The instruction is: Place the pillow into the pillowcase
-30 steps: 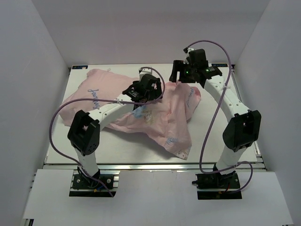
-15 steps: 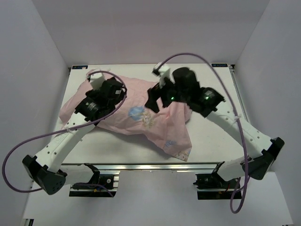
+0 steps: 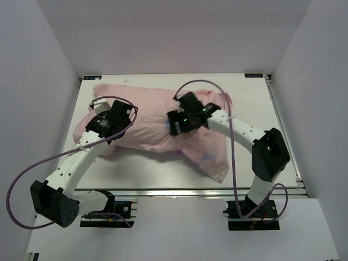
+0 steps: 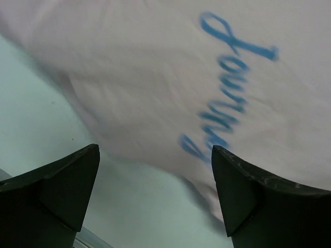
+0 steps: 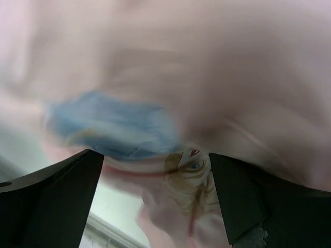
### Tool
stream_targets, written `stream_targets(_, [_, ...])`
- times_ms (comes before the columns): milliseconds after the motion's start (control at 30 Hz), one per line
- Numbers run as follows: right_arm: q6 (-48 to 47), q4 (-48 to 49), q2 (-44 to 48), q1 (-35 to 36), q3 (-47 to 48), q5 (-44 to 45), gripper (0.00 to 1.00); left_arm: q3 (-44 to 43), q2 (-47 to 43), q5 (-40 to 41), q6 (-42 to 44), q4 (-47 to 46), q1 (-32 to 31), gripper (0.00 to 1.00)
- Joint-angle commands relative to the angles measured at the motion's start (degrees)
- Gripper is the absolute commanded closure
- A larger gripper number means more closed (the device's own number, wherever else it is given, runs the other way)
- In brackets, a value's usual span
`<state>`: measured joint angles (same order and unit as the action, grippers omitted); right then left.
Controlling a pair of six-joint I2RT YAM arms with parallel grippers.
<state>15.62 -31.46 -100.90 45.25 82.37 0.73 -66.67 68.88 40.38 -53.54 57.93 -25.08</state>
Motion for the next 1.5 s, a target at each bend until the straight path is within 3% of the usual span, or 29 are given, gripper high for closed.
stream_targets(0, [5.2,0.2,1.3,-13.5,-3.0,6.7,0.1,0.9,-1.1,-0.4,-2.8,0.4,1.3,0.02])
stream_targets(133, [1.4,1.0,-0.8,-20.4,2.7,6.9,0.11,5.2,-3.3,-0.4,-5.1,1.7,1.8,0.02])
stream_targets(267, [-3.0,-1.1,-4.8,-21.2,10.4,-0.2,0.11,9.8,-8.0,-3.0,-12.3,6.7,2.6,0.02])
stream_targets(467, [-4.4,1.6,-1.4,-21.2,8.6,-7.7,0.11,19.9,-19.8,-18.5,-12.7,5.0,2.6,0.02])
stream_targets(600, [-6.7,2.5,3.9,-21.2,6.8,-10.0,0.11,26.2,-27.2,-24.3,-8.7,-4.4,2.6,0.02])
stream_targets(733, [-4.9,5.7,14.2,-21.3,0.9,-7.1,0.11,29.1,-25.7,-23.7,-4.7,-21.7,2.6,0.02])
stream_targets(833, [1.9,5.3,19.7,-23.5,-3.5,-1.4,0.11,24.7,-14.9,-20.4,-2.6,-25.0,2.6,0.02])
stream_targets(933, [3.9,6.9,23.8,-26.6,-8.4,-1.2,0.11,14.6,-1.3,-12.7,-2.0,-19.4,4.7,0.02])
stream_targets(1033, [7.1,5.6,26.0,-28.6,-9.9,2.4,0.11,6.7,8.2,-17.1,3.2,-20.3,11.5,0.02])
stream_targets(1133, [7.5,6.8,27.7,-30.5,-12.4,0.0,0.11,1.5,14.9,-21.1,7.3,-22.2,17.2,0.02])
stream_targets(1367, [8.8,4.4,26.2,-35.3,-13.8,0.7,0.11,-7.5,16.4,-19.5,12.2,-19.9,18.0,0.02])
stream_targets(1467, [10.7,2.6,25.8,-38.3,-14.0,-0.1,0.11,-7.5,12.9,-16.7,6.4,-10.9,18.0,0.02])
